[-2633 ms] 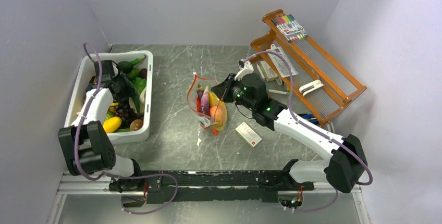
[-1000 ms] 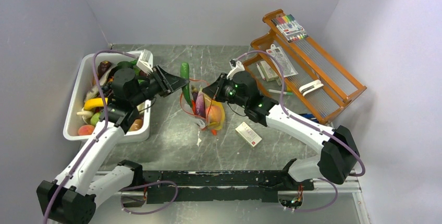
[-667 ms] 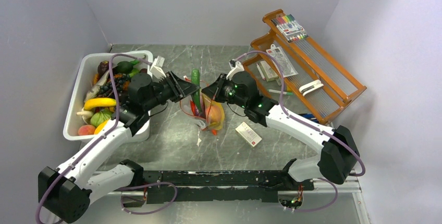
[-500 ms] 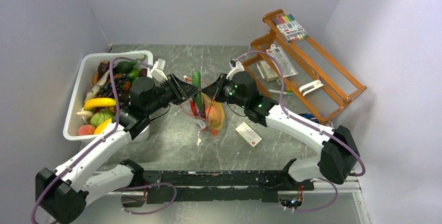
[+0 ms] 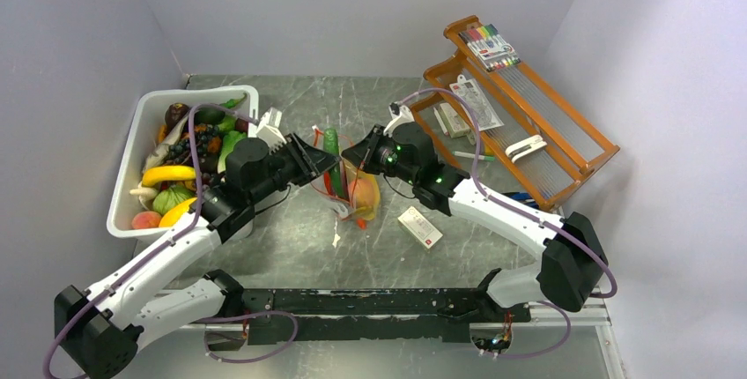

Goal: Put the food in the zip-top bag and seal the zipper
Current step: Place the fake vegetable in the zipper food storage bag.

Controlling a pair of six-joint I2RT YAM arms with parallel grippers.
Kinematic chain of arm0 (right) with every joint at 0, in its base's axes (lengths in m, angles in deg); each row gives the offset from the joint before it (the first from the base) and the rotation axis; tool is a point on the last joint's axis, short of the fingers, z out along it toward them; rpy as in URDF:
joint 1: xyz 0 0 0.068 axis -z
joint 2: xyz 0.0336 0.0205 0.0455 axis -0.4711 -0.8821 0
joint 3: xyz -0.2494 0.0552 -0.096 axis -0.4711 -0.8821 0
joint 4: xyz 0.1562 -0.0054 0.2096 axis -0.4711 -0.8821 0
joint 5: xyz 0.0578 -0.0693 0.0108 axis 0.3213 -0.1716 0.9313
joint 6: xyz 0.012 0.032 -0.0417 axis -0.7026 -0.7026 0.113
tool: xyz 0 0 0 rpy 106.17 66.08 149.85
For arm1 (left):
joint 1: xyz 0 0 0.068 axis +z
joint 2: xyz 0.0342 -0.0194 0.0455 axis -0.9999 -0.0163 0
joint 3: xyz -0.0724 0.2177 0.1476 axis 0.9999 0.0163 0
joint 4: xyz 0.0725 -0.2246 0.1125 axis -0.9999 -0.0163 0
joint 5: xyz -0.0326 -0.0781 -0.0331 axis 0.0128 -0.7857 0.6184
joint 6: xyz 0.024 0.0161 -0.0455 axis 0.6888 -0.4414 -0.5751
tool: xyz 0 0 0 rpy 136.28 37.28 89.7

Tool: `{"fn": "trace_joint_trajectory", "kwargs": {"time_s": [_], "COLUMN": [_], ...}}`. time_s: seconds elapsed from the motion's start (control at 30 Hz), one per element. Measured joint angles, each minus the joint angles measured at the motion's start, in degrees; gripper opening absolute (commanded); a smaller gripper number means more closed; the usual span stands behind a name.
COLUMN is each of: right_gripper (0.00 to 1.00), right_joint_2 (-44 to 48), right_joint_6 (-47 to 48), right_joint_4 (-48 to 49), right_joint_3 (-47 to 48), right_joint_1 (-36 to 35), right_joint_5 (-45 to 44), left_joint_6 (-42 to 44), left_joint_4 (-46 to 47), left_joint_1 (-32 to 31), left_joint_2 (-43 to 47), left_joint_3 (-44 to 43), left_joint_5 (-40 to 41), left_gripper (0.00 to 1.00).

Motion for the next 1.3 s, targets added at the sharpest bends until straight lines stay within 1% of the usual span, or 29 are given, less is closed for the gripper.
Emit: {"fn": "trace_joint_trajectory", "kwargs": {"time_s": [0.33, 0.53, 0.8, 1.07, 1.13, 1.3], "right_gripper": [0.00, 0.00, 0.00, 0.00, 0.00, 0.00], "right_joint_2": [0.00, 0.00, 0.00, 0.00, 0.00, 0.00], "right_joint_6": [-0.31, -0.42, -0.15, -0.20, -0.20, -0.02], "right_joint_4": [0.22, 0.31, 0.04, 0.15, 0.17, 0.35], "right_joint_3": [0.00, 0.00, 0.02, 0.02, 0.00, 0.00], "right_joint_1": [-0.39, -0.83, -1.46, -1.75, -1.79, -1.79], "right_joint_5": [-0.98, -1.95, -3.04, -3.45, -3.45, -3.45], "left_joint_6": [0.00, -0.02, 0.20, -0.83, -0.85, -0.87], "left_joint_4": [-3.87, -6.45, -8.57, -8.00, -8.02, -8.00], "left_joint_1": [-3.21, -3.54, -3.82, -5.16, -5.16, -5.29], "left_joint_2": [0.20, 1.68, -0.31, 0.59, 0.31, -0.24], "left_joint_3": [0.00, 0.07, 0.00, 2.54, 2.54, 2.54], "left_joint_5": [4.66, 7.54, 8.68, 10.36, 10.54, 10.71], "left_gripper": [0.22, 0.22, 0.26, 0.30, 0.33, 0.49]}}
